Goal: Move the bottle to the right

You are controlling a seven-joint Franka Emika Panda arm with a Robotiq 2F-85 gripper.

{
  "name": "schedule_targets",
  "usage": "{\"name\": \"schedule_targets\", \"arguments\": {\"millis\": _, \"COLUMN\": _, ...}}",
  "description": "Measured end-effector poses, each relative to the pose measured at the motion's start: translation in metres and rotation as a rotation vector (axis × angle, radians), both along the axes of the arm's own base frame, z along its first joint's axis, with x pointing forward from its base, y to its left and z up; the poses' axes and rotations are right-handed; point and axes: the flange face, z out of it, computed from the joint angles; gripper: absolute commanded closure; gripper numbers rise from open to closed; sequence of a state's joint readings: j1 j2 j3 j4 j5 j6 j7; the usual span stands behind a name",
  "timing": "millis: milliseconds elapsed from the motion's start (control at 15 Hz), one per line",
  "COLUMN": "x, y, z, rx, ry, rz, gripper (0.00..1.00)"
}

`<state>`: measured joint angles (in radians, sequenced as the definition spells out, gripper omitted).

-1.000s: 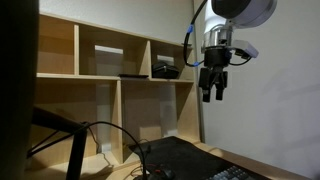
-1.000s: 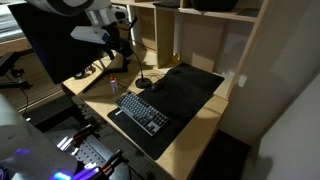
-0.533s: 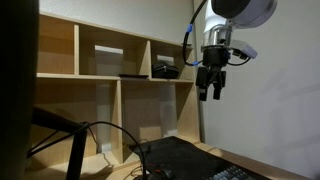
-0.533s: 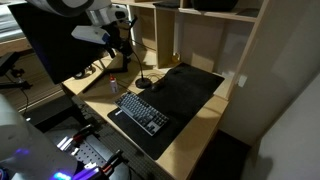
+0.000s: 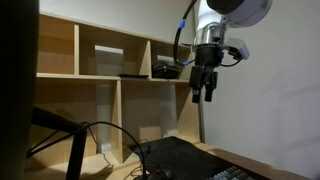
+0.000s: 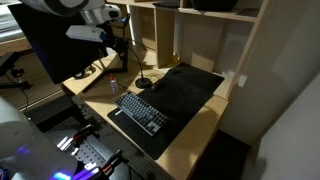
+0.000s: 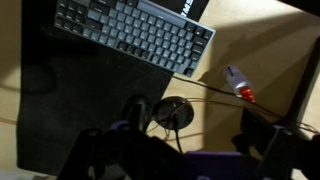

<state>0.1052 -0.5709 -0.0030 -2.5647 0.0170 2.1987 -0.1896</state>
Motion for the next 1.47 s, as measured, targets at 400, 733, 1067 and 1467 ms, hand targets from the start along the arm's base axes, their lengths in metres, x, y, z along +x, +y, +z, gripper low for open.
{"name": "schedule_targets", "arguments": {"millis": 400, "x": -0.016, "y": 0.106, "z": 0.025, "rx": -0.042, "ry": -0.072, "rz": 0.242, "gripper": 0.00}}
{"name": "schedule_targets", "arguments": {"millis": 733, "x": -0.015, "y": 0.108, "z": 0.027, "rx": -0.041, "ry": -0.075, "rz": 0.245, "gripper": 0.00}}
{"name": "schedule_targets", "arguments": {"millis": 1067, "x": 0.001, "y": 0.149, "z": -0.048, "rx": -0.067, "ry": 0.050, "rz": 0.286, "gripper": 0.00}}
{"name": "schedule_targets", "arguments": {"millis": 1467, "x": 0.023, "y": 0.173, "z": -0.111, "rx": -0.062, "ry": 0.104, "rz": 0.241, "gripper": 0.00}}
